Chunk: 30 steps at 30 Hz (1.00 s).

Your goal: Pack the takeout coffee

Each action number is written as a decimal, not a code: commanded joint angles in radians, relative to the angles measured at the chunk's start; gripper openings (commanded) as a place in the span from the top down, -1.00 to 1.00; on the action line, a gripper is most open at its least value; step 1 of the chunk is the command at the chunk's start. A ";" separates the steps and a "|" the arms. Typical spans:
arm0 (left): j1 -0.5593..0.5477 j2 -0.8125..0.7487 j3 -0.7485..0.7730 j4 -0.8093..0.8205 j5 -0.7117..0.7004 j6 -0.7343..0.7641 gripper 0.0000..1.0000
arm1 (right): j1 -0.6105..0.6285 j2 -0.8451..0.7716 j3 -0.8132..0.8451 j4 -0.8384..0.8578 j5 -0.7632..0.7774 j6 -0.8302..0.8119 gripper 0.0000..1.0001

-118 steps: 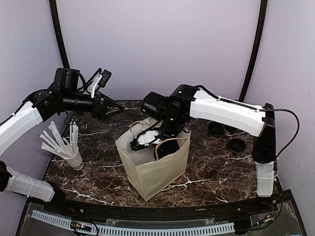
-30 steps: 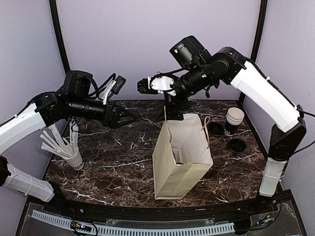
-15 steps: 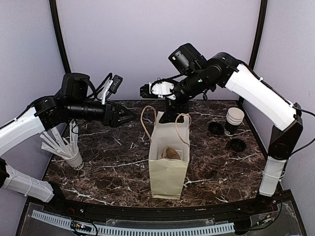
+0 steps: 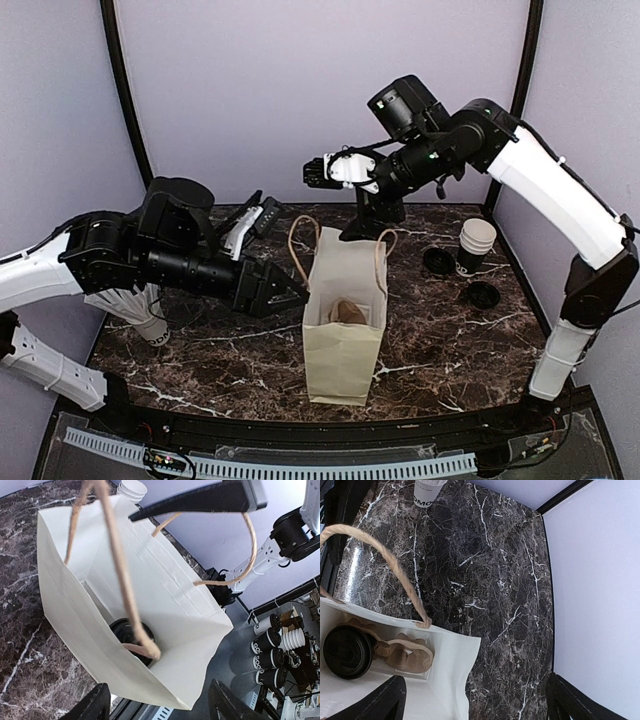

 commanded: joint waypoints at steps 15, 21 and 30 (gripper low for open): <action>0.006 0.301 0.325 -0.236 -0.198 -0.156 0.49 | -0.074 -0.138 -0.104 0.034 0.056 -0.006 -0.97; 0.052 0.319 0.379 -0.308 -0.169 -0.088 0.79 | -0.153 -0.179 -0.122 0.046 0.052 -0.006 -0.97; 0.166 0.357 0.516 -0.376 -0.203 0.227 1.00 | -0.265 -0.217 -0.150 0.058 0.024 0.013 -0.97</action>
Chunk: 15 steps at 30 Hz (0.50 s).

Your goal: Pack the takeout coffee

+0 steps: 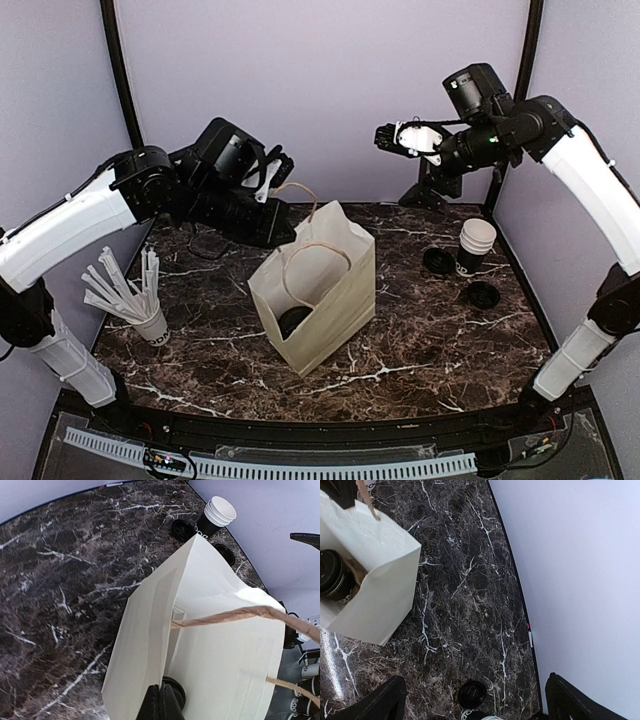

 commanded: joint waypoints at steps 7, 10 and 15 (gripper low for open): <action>0.022 0.084 0.110 -0.014 -0.066 0.446 1.00 | -0.082 -0.037 -0.052 0.052 -0.040 0.024 -0.97; 0.011 0.082 0.097 0.030 -0.060 0.475 1.00 | -0.092 -0.037 -0.066 0.050 -0.046 0.028 -0.97; -0.030 0.079 0.082 0.071 -0.060 0.495 0.98 | -0.109 -0.042 -0.077 0.047 -0.062 0.034 -0.97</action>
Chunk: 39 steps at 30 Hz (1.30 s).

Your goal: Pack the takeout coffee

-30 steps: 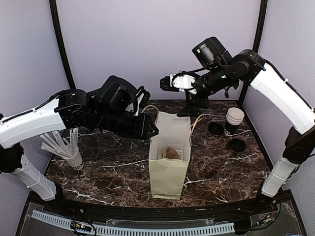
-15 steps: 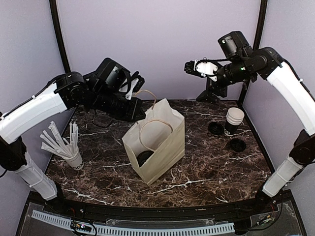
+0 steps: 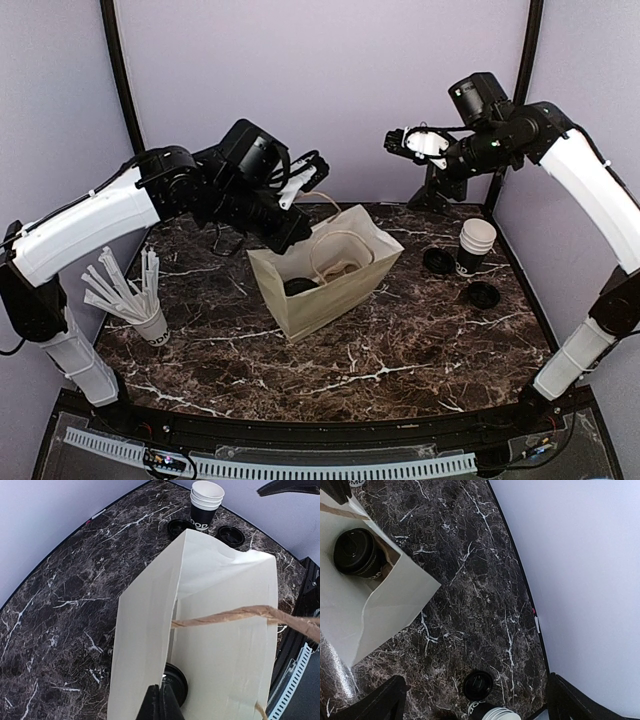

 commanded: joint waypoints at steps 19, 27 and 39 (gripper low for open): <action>-0.210 -0.035 -0.080 0.158 -0.071 0.142 0.04 | -0.052 -0.077 -0.064 0.011 -0.067 0.018 -0.97; -0.292 -0.087 -0.215 0.249 -0.227 0.197 -0.01 | -0.052 -0.058 -0.055 0.006 -0.083 0.016 -0.97; -0.344 -0.184 -0.396 0.399 -0.470 0.349 -0.03 | -0.052 -0.050 -0.052 -0.005 -0.099 0.013 -0.97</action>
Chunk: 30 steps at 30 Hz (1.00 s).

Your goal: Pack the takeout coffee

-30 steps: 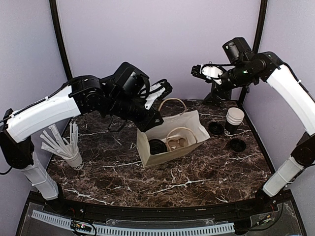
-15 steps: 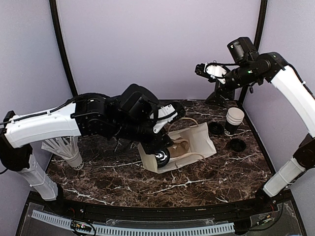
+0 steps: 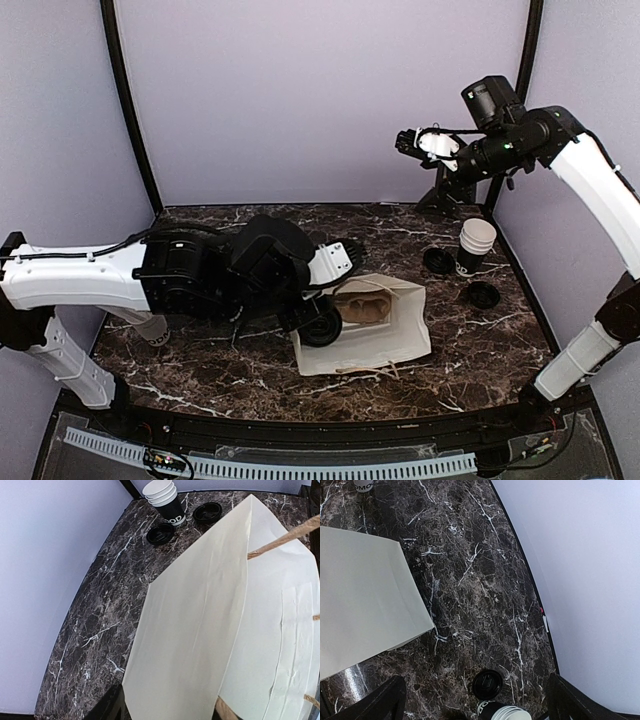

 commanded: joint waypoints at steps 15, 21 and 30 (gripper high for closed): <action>0.026 -0.079 -0.078 0.149 -0.039 0.101 -0.02 | -0.004 0.002 -0.005 -0.026 -0.069 -0.003 -0.97; 0.026 -0.088 -0.073 0.121 0.173 0.072 -0.01 | -0.004 -0.009 -0.027 -0.039 -0.074 -0.016 -0.97; 0.024 -0.082 -0.084 0.078 0.376 0.022 -0.04 | -0.004 -0.021 -0.052 -0.072 -0.098 -0.043 -0.97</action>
